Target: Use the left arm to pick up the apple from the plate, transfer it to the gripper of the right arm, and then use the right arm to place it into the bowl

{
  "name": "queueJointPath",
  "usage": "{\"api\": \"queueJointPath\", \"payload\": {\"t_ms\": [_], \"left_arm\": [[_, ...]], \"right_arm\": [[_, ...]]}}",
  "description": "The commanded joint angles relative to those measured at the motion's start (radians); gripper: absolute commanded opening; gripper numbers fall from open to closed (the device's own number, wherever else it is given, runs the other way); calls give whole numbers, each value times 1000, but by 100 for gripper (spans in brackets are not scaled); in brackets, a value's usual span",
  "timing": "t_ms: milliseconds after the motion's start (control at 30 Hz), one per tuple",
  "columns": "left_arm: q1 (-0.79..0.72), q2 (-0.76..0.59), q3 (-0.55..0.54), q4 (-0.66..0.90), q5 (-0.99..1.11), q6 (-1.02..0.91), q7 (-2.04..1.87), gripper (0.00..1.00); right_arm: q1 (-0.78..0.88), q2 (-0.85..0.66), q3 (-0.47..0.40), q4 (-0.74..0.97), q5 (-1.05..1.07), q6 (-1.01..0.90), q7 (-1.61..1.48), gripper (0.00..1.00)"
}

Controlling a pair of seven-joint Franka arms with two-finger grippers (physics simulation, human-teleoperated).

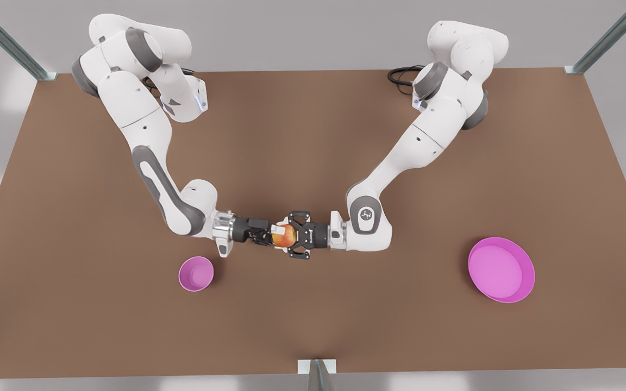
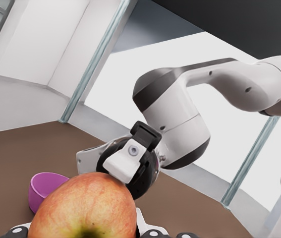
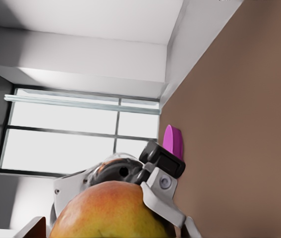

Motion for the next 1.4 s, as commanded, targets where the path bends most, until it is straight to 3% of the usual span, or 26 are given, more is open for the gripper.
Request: {"api": "queueJointPath", "payload": {"t_ms": [0, 333, 367, 400, 433, 567, 600, 633, 867, 900, 1133, 1367], "left_arm": [[0, -2, 0, 1, 2, -9, 17, 66], [0, -2, 1, 1, 4, -9, 17, 65], [0, -2, 1, 1, 4, -9, 17, 66], [0, -2, 1, 1, 4, -9, 18, 65], [0, -2, 1, 1, 2, -9, 17, 65], [0, -2, 1, 1, 4, -9, 17, 66], [0, -2, 1, 1, 4, -9, 17, 75], [0, -2, 1, 1, 4, -9, 15, 92], [0, -2, 1, -1, 4, -9, 15, 93], [1, -2, 1, -1, 4, -10, 15, 99], [18, -8, 3, -16, 17, -17, 12, 99], [147, -95, 7, -174, 68, -159, 0, 99]], "right_arm": [[3, -1, 0, 0, 2, 20, -26, 100], [29, 1, 0, 3, 2, 46, -63, 100], [29, 1, 0, 3, 2, 49, -63, 94], [29, 1, 0, 3, 2, 49, -63, 78], [29, 1, 0, 3, 2, 49, -65, 76], [29, 1, -1, 5, 1, 49, -65, 76], [29, 1, -1, 3, 1, 49, -66, 76], [29, 1, -1, 5, 1, 49, -66, 76], [27, 1, -3, 5, -1, 49, -74, 76], [24, 2, -6, 5, -9, 44, -75, 76], [4, 5, -12, -15, -12, 38, -77, 76], [-123, 13, -12, -38, -151, -48, -83, 77]]}}
